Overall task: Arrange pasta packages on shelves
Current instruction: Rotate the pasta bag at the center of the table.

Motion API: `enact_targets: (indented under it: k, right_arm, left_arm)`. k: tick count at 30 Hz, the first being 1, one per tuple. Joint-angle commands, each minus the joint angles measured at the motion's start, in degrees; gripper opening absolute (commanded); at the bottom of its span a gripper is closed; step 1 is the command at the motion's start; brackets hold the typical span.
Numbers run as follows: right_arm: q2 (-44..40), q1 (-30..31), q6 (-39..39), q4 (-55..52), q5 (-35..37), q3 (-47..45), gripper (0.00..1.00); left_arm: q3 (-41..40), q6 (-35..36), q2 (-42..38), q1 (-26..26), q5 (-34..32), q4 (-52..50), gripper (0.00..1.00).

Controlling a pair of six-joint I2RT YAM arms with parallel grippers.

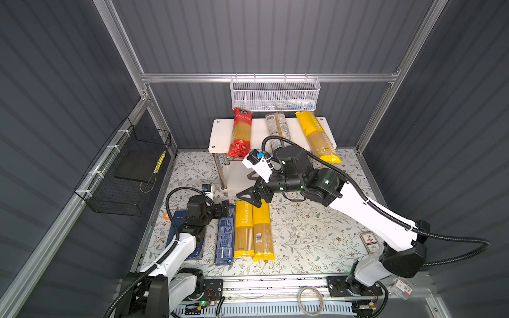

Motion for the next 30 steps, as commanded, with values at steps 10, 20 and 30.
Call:
enact_targets:
  k: [10,20,30]
  right_arm:
    - [-9.75,2.39,15.93,2.36,17.42,-24.33,0.93]
    - [-8.58,2.43,27.65,0.97,28.83,-34.27,0.99]
    - [-0.16,2.39,33.67,-0.6,30.1,-33.64,0.99]
  left_arm:
    - [0.78,0.87,-0.67,-0.46,-0.38,0.57,0.99]
    - [0.03,0.7,-1.85,-0.51,-0.38,0.88,0.99]
    - [0.78,1.09,-0.68,-0.47,0.57,0.62,0.99]
